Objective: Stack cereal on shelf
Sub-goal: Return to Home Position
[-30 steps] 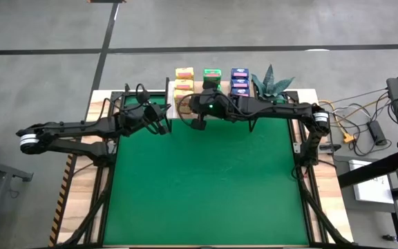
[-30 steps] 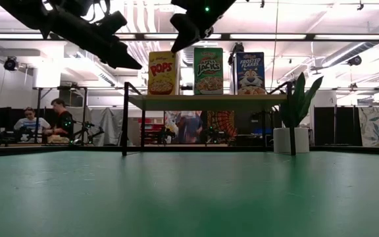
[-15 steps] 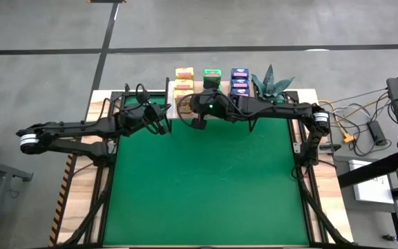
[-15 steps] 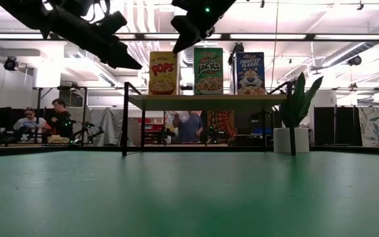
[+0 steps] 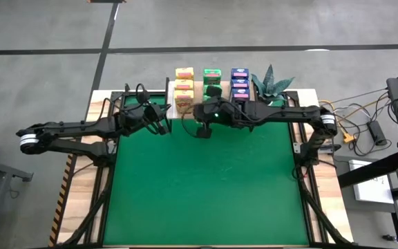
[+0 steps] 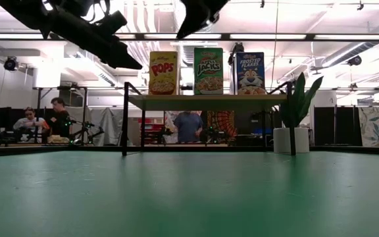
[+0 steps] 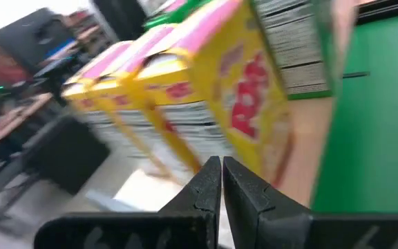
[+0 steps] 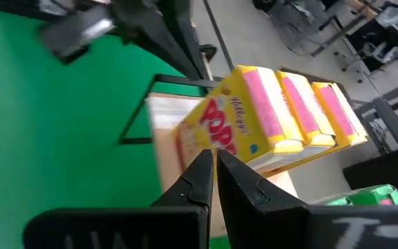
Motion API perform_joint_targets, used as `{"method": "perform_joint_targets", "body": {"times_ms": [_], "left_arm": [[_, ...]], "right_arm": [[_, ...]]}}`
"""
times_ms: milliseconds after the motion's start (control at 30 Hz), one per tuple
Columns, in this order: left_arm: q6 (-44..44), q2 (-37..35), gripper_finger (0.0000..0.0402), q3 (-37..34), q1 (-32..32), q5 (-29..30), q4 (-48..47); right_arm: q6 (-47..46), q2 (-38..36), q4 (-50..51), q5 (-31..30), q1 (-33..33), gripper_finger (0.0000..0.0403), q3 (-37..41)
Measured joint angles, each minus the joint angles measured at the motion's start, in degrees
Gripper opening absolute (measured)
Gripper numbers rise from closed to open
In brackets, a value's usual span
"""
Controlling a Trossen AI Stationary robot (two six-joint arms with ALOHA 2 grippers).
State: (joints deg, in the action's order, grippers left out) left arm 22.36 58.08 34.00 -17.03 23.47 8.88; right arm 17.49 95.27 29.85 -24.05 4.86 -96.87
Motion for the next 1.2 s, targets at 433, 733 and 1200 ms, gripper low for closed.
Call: {"method": "perform_joint_targets", "body": {"times_ms": [433, 733, 1200], "left_arm": [[0.7, -11.8, 0.0000, 0.0, 5.8, -21.6, -12.5], [-0.9, -22.8, 0.0000, -5.4, 7.2, -25.4, -13.0], [-8.6, -39.3, 0.0000, -16.4, 7.2, -27.6, -9.7]], "right_arm": [[-4.9, -16.4, -4.3, 1.3, -5.8, 0.0012, 20.9], [-4.0, -34.5, -22.4, 9.4, -5.7, 0.0012, 44.6], [-2.9, -62.0, -36.3, 10.8, -5.7, 0.0012, 70.0]]}}
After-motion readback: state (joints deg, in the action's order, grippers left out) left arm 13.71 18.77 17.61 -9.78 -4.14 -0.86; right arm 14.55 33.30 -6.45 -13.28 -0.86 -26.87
